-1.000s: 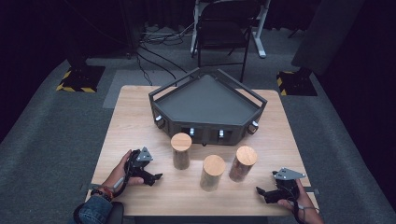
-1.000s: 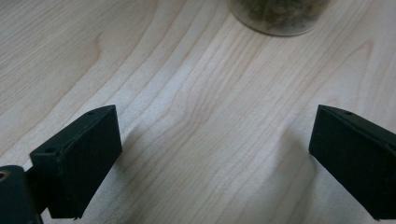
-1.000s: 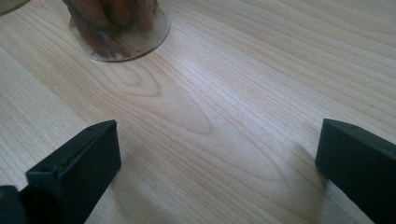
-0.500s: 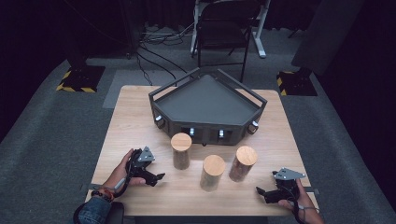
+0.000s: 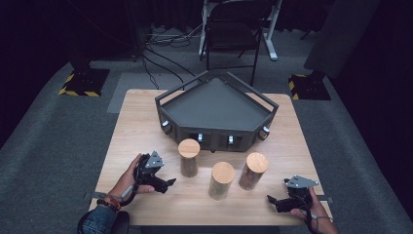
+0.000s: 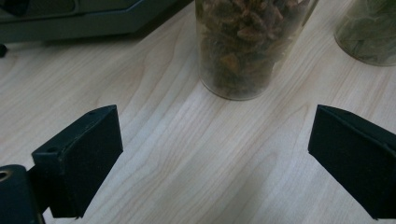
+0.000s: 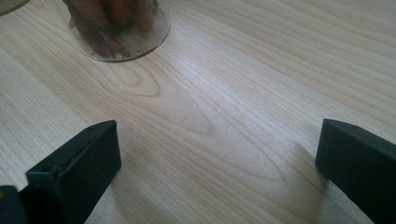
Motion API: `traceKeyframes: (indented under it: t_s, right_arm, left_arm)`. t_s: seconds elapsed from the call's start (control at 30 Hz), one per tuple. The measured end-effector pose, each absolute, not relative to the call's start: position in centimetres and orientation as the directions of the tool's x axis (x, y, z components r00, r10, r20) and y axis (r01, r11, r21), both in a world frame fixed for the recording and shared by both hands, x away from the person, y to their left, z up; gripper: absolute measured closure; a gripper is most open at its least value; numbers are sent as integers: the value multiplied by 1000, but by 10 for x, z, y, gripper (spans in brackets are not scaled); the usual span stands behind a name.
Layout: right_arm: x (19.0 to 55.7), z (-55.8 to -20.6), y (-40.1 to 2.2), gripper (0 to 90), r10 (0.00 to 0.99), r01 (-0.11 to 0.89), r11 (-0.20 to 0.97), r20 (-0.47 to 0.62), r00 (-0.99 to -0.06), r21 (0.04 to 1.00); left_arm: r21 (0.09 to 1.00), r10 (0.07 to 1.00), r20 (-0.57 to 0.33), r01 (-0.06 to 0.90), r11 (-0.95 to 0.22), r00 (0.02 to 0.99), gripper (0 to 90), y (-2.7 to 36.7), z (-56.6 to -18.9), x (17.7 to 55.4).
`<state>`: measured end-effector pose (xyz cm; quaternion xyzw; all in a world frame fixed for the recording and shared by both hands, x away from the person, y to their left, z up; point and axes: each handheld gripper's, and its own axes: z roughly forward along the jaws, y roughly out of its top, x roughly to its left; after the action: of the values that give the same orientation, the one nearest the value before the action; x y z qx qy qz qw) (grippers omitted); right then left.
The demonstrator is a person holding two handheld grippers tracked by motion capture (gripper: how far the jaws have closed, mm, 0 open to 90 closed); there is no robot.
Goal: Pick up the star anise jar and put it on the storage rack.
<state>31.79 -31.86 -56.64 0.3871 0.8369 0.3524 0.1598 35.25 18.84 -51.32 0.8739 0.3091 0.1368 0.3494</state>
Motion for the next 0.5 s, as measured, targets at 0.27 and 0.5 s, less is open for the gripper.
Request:
traceKeyframes:
  t_s: [0.27,0.5]
  right_arm:
    - [318,-566,-318,0,765,537,448,4,-644,714]
    - [318,-566,-317,0,768,540,445,5,-640,714]
  left_arm:
    - [707,613,36,413,-573,790,27,175,-504,354]
    - [708,596,63,385,-593,801,30,169,-497,358]
